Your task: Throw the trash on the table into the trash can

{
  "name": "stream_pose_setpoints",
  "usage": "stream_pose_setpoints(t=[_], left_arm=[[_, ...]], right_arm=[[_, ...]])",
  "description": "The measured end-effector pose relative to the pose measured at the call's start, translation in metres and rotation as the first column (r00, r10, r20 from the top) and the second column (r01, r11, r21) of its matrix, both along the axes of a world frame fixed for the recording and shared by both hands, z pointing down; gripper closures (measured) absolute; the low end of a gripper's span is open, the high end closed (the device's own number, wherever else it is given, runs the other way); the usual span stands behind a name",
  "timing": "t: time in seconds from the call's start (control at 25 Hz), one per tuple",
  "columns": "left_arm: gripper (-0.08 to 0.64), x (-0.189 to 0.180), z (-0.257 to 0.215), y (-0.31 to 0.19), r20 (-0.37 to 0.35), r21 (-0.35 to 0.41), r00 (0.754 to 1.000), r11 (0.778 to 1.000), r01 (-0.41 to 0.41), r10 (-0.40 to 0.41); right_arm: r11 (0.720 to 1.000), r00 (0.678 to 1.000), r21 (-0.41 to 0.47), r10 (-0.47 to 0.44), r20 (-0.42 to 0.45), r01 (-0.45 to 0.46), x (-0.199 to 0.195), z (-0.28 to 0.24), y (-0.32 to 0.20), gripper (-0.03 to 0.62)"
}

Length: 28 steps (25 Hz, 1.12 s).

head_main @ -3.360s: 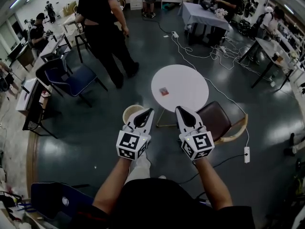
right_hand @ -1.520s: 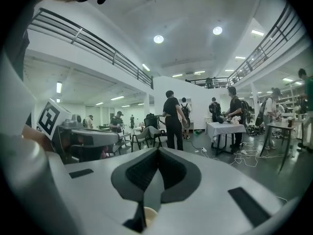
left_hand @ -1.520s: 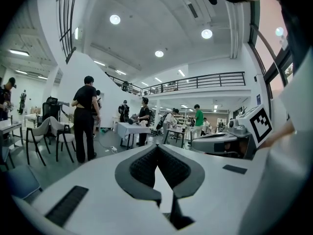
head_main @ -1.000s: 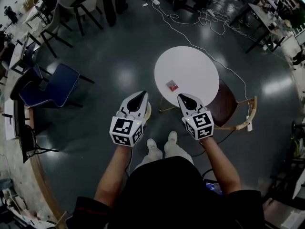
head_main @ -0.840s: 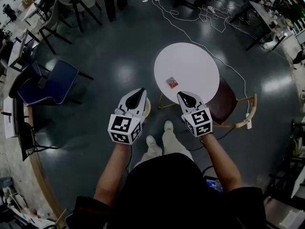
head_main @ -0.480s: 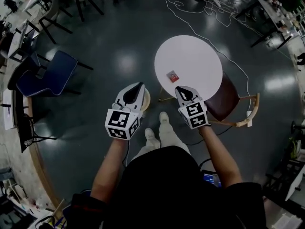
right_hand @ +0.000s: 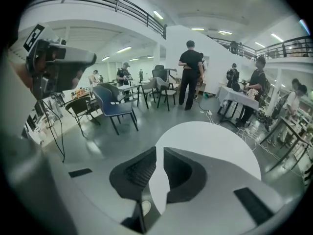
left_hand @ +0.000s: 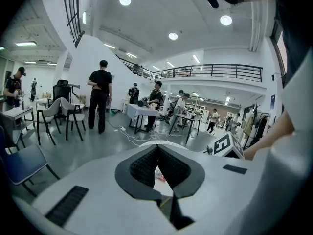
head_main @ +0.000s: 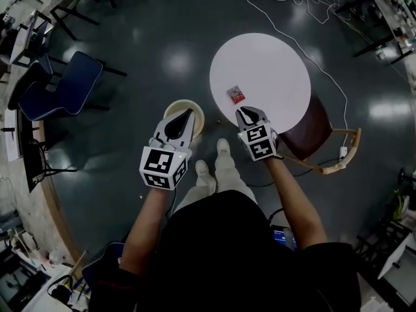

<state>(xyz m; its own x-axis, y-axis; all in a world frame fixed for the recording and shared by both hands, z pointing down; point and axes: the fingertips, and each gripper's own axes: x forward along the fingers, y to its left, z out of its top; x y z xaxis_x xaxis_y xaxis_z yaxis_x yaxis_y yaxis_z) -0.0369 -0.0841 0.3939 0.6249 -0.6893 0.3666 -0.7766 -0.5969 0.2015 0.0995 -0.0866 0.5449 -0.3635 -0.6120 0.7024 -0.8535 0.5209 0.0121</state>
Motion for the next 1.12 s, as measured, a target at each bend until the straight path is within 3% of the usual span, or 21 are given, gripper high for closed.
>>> stream_pose_setpoints(t=[0.12,0.48,1.12], left_arm=[[0.548,0.003,0.016,-0.004,0.030,-0.030,1.000,1.000,0.009,-0.008],[0.548,0.015,0.053,-0.012,0.092,-0.091,0.995,0.995,0.050,-0.041],[0.548,0.024,0.103,-0.011,0.129,-0.185,0.990,0.980,0.080,-0.056]], right_arm=[[0.998,1.000,-0.050,-0.026,-0.006,0.026,0.005,0.025,-0.013,0.482],[0.989,1.000,-0.143,0.024,0.006,-0.023,0.028,0.090,-0.054,0.376],[0.976,0.999,-0.215,0.028,-0.038,-0.036,0.036,0.166,-0.102,0.331]])
